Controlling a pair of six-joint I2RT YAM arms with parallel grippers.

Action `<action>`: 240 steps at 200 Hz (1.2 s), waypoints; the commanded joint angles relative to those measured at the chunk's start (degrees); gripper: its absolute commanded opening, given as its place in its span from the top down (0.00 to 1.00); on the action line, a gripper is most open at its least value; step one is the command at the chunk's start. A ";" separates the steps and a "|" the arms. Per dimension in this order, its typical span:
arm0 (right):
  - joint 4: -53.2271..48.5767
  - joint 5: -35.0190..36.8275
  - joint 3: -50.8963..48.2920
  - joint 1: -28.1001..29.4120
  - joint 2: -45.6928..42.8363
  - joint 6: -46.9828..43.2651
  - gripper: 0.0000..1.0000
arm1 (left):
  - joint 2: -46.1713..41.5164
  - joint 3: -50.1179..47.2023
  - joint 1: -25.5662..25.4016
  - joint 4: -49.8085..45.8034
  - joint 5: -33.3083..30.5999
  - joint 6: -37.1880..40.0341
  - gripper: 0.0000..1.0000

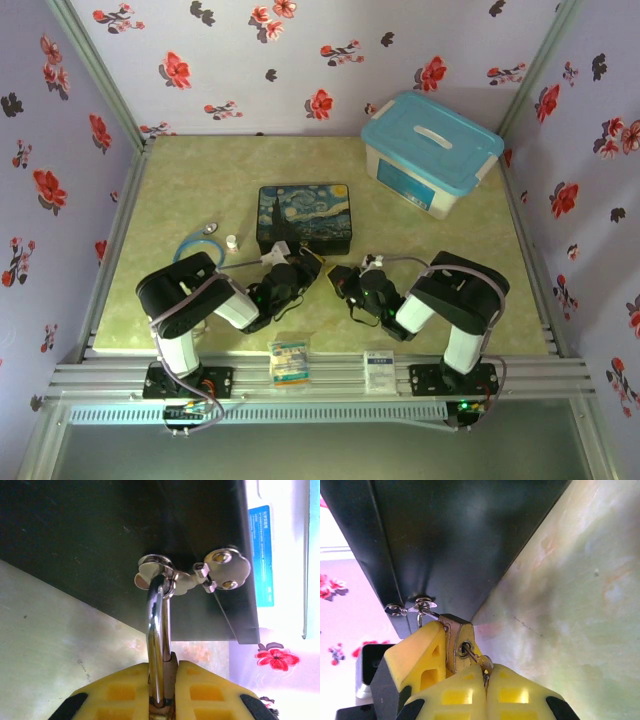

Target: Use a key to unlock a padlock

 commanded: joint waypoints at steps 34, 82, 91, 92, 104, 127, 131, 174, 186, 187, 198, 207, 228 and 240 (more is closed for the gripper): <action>-8.34 -1.06 2.04 2.29 -7.59 -12.45 1.00 | 0.97 2.62 -2.84 4.91 7.86 0.01 1.00; 9.00 -9.86 2.88 -0.27 -0.41 0.11 1.00 | 0.56 2.72 -3.20 5.83 8.21 -0.12 1.00; 9.04 -8.97 2.46 0.00 -1.86 1.11 1.00 | 0.60 2.55 -3.20 5.98 8.21 -0.21 1.00; 9.04 -8.92 2.38 0.01 -2.00 1.35 1.00 | 0.60 2.56 -3.16 6.02 8.21 -0.21 1.00; 8.96 -7.86 1.61 -0.22 -3.12 4.44 1.00 | 0.41 2.46 -3.15 5.97 8.28 -0.21 1.00; 9.07 -9.54 1.17 -1.80 -1.90 7.40 0.97 | 0.38 2.42 -3.20 6.28 8.34 -0.38 1.00; 9.00 -9.92 1.05 -1.89 -1.64 6.40 0.93 | 0.34 2.52 -3.20 6.36 8.28 -0.32 1.00; 3.94 -7.87 -5.32 -3.28 0.30 2.89 0.63 | -0.33 2.19 -3.25 5.96 7.70 0.15 1.00; 3.79 -8.61 -6.47 -3.97 0.93 1.75 0.58 | -0.31 2.03 -3.20 5.89 7.25 0.26 1.00; 3.79 -8.65 -6.51 -3.95 0.98 1.58 0.58 | -0.29 2.03 -3.20 5.89 7.25 0.29 1.00; 3.65 -9.58 -6.90 -4.11 1.61 0.29 0.56 | -0.32 1.74 -3.16 5.89 6.87 0.35 1.00; 3.52 -10.26 -7.08 -4.22 1.89 -1.03 0.55 | -0.31 1.53 -3.19 6.01 6.53 0.47 1.00; 2.65 -10.72 -7.93 -4.55 1.18 -5.15 0.55 | -0.78 1.33 -3.20 5.82 6.11 0.97 1.00; 0.14 -11.31 -7.99 -4.92 -0.38 -8.19 0.53 | -1.04 1.13 -3.18 5.25 6.06 1.25 1.00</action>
